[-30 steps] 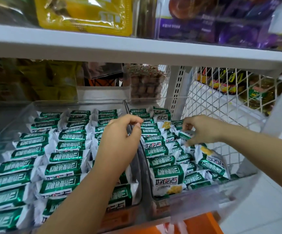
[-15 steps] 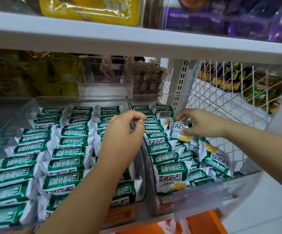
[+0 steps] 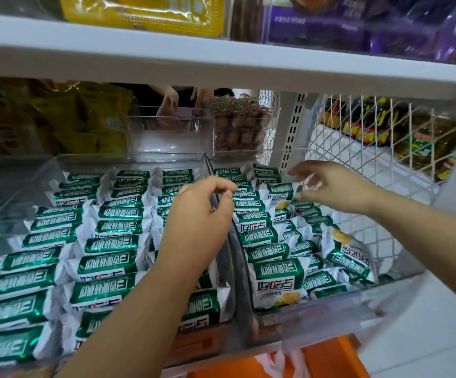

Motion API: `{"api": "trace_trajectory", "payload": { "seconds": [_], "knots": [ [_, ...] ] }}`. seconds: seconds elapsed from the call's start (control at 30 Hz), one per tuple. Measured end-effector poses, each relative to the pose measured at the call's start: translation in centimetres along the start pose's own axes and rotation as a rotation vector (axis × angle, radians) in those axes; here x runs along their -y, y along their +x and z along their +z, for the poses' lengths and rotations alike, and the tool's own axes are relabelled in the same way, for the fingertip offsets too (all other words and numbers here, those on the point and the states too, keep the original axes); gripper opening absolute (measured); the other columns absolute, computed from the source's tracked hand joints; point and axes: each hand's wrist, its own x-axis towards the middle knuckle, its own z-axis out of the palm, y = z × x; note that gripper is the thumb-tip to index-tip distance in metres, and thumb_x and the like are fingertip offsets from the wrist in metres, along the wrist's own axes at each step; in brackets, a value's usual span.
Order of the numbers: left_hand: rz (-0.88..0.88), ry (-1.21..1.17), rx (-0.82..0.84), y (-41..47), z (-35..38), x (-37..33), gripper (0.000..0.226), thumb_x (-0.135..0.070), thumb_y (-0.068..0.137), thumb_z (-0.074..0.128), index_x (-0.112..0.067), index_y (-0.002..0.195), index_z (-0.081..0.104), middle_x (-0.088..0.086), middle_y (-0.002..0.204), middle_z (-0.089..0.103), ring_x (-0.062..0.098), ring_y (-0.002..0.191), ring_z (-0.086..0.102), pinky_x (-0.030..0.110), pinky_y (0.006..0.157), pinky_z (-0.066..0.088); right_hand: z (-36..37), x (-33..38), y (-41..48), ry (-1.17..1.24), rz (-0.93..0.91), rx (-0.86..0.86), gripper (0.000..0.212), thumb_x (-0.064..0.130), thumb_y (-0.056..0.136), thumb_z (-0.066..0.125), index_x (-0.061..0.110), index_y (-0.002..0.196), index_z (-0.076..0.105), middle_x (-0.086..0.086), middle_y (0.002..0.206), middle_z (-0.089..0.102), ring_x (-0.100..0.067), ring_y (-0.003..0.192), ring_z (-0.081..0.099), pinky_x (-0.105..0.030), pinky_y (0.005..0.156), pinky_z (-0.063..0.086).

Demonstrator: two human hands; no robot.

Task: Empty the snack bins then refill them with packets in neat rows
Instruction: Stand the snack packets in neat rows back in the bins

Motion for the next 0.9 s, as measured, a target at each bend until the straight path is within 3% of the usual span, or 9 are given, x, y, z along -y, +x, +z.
{"api": "trace_trajectory", "payload": {
  "seconds": [0.13,0.27,0.37,0.43,0.57,0.67,0.73,0.83,0.9],
  "knots": [
    [-0.001,-0.003,0.002,0.0,0.0,-0.1,0.025,-0.023,0.095,0.052,-0.046,0.085,0.054,-0.004,0.097,0.063,0.009,0.063,0.048,0.023,0.055,0.036,-1.9,0.3,-3.5,-0.161,0.030,0.308,0.050,0.027,0.085,0.068,0.039,0.129,0.048,0.010,0.139,0.038,-0.009,0.124,0.040,-0.024,0.100,0.036],
    [0.005,-0.014,0.001,-0.1,0.1,-0.1,0.026,-0.023,0.096,0.052,-0.045,0.084,0.055,0.001,0.098,0.065,0.012,0.074,0.054,0.027,0.061,0.045,-1.0,1.1,-4.1,-0.268,-0.040,0.364,0.051,0.024,0.091,0.061,0.035,0.137,0.044,0.005,0.153,0.025,-0.012,0.139,0.027,-0.019,0.105,0.023],
    [0.011,-0.022,-0.006,-0.1,0.1,-0.2,0.025,-0.023,0.096,0.052,-0.045,0.086,0.055,-0.001,0.100,0.064,0.014,0.077,0.055,0.026,0.063,0.044,-0.9,1.3,-3.9,-0.310,-0.049,0.384,0.052,0.039,0.089,0.062,0.032,0.138,0.045,0.000,0.147,0.037,-0.016,0.135,0.034,-0.025,0.108,0.025],
    [0.012,-0.024,-0.005,-0.1,0.1,-0.2,0.025,-0.022,0.096,0.052,-0.045,0.086,0.055,-0.003,0.099,0.064,0.011,0.072,0.053,0.025,0.060,0.041,-1.7,1.4,-4.1,-0.254,-0.017,0.447,0.060,0.047,0.083,0.066,0.033,0.137,0.045,0.008,0.141,0.039,-0.011,0.130,0.038,-0.023,0.105,0.028],
    [-0.005,-0.016,-0.002,-0.1,0.0,-0.2,0.026,-0.023,0.096,0.052,-0.045,0.085,0.055,-0.002,0.097,0.063,0.007,0.056,0.040,0.024,0.053,0.033,-1.9,1.7,-5.1,-0.325,0.064,0.714,0.059,0.031,0.079,0.076,0.033,0.132,0.050,0.018,0.120,0.044,-0.005,0.113,0.048,-0.018,0.090,0.038],
    [0.001,-0.031,0.001,-0.2,0.0,-0.3,0.026,-0.021,0.096,0.052,-0.045,0.086,0.055,-0.004,0.095,0.063,0.007,0.060,0.043,0.024,0.053,0.034,-1.9,1.3,-4.8,-0.359,0.029,0.567,0.035,0.027,0.080,0.074,0.027,0.112,0.060,0.015,0.104,0.054,0.001,0.089,0.057,-0.008,0.070,0.037],
    [0.006,-0.029,-0.003,-0.2,0.0,-0.3,0.024,-0.021,0.096,0.052,-0.043,0.087,0.055,-0.006,0.095,0.063,0.009,0.072,0.050,0.024,0.057,0.038,-2.2,1.3,-3.8,0.008,0.103,0.333,0.021,0.022,0.082,0.072,0.020,0.100,0.059,0.006,0.100,0.060,-0.004,0.075,0.064,-0.009,0.065,0.046],
    [-0.002,-0.026,-0.004,-0.2,0.0,-0.4,0.025,-0.022,0.096,0.052,-0.045,0.086,0.054,-0.008,0.095,0.062,0.009,0.073,0.051,0.023,0.058,0.037,-0.7,2.0,-1.9,0.601,0.351,0.047,0.035,0.016,0.084,0.070,0.005,0.113,0.053,-0.010,0.103,0.058,-0.021,0.080,0.068,-0.032,0.076,0.059],
    [-0.006,-0.021,-0.001,-0.3,0.0,-0.4,0.026,-0.022,0.096,0.051,-0.046,0.085,0.054,-0.006,0.093,0.061,0.008,0.070,0.049,0.024,0.057,0.036,1.3,2.3,-0.7,0.668,0.477,-0.022,0.048,0.021,0.086,0.068,0.003,0.126,0.049,-0.012,0.101,0.060,-0.022,0.081,0.064,-0.038,0.083,0.056]
  ]
}}
